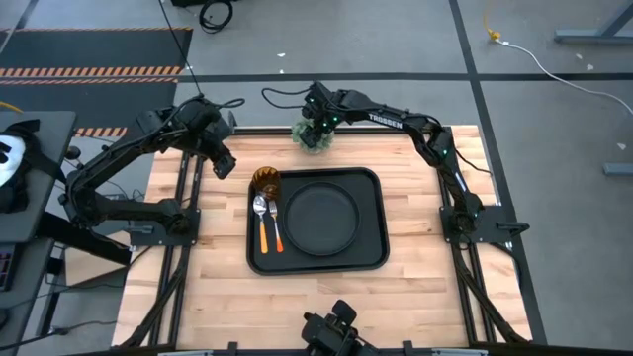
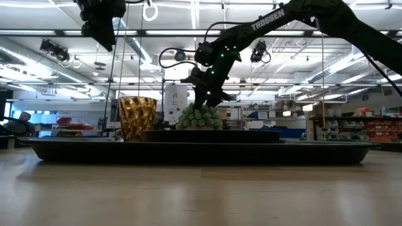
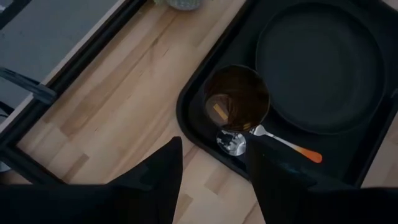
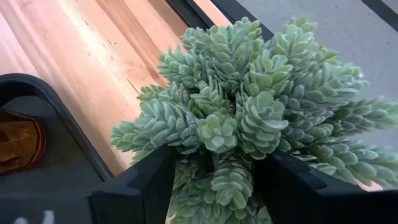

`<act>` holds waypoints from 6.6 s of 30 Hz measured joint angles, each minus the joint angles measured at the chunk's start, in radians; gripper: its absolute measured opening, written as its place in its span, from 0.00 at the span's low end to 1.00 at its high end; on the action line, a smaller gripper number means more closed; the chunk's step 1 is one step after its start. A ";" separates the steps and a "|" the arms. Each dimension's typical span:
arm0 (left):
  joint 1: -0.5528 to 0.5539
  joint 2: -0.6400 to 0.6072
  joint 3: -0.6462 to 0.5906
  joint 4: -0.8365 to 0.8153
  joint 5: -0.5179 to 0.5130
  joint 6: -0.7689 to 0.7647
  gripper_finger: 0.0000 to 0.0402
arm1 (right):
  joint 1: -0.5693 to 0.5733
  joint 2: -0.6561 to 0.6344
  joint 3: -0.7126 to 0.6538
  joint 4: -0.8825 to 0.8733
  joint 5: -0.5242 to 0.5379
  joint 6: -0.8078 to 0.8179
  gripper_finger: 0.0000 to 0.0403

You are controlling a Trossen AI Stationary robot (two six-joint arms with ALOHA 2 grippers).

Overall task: Pick and place plate/cup/fork/spoon on tray
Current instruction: Put the gray potted plant on the black serving tray to the top right of the black plate, then remove the gray potted plant from the black serving tray

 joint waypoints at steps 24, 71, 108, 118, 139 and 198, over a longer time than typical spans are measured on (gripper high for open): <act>0.000 0.001 0.000 0.066 0.020 -0.058 0.45 | 0.023 0.000 0.000 0.000 0.053 -0.037 0.29; 0.000 -0.035 0.000 0.152 0.144 0.007 0.45 | 0.047 -0.020 0.002 0.026 0.069 -0.108 0.04; 0.001 -0.051 0.000 0.201 0.074 0.010 0.45 | 0.084 -0.105 0.005 -0.119 0.046 -0.168 0.04; 0.001 -0.050 0.000 0.207 0.074 0.005 0.45 | 0.146 -0.282 -0.001 -0.428 0.051 -0.236 0.04; 0.001 -0.050 0.000 0.234 0.075 -0.101 0.45 | 0.227 -0.621 -0.675 -0.219 0.105 -0.043 0.04; 0.000 -0.232 0.000 0.495 0.037 -0.096 0.45 | 0.223 -0.722 -0.746 -0.181 0.199 -0.068 0.21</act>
